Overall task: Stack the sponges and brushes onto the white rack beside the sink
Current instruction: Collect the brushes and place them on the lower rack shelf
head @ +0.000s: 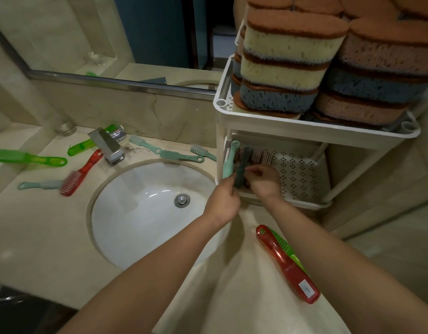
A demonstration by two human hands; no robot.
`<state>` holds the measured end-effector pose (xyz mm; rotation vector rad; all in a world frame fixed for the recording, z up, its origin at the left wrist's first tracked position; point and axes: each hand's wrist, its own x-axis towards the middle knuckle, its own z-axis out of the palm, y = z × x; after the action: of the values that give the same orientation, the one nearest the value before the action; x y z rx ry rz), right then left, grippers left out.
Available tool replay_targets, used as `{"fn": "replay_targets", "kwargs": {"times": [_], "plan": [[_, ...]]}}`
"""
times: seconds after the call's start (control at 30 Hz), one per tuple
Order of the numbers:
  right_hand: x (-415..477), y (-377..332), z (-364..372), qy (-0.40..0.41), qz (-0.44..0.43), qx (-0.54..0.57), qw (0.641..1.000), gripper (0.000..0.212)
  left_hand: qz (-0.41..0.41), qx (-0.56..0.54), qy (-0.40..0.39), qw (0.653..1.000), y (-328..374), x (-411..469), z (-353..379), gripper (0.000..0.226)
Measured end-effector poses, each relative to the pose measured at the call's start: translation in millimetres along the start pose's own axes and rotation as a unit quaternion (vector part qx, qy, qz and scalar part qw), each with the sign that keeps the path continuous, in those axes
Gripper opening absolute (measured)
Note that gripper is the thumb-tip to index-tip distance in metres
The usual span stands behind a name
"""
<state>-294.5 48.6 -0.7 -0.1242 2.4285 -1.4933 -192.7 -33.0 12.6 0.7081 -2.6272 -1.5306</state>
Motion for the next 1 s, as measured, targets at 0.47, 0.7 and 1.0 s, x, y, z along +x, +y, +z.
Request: {"fn": "replay_targets", "kwargs": {"times": [0.47,0.7,1.0], "plan": [[-163.3,-21.9,79.2,-0.125,-0.025,0.062,0.99,0.01,-0.117,-0.227,0.136,0.957,-68.7,-126.8,-89.8,0.023],[-265.7,-38.2,152.3,-0.244,-0.03,0.042,0.968,0.013,-0.164,-0.256,0.207,0.93,-134.0,-229.7,-151.2,0.029],[-405.6,-35.7,254.3,-0.386,-0.073,-0.011,0.92,0.014,-0.242,-0.294,0.339,0.861,-229.5,-373.2,-204.6,0.023]]}}
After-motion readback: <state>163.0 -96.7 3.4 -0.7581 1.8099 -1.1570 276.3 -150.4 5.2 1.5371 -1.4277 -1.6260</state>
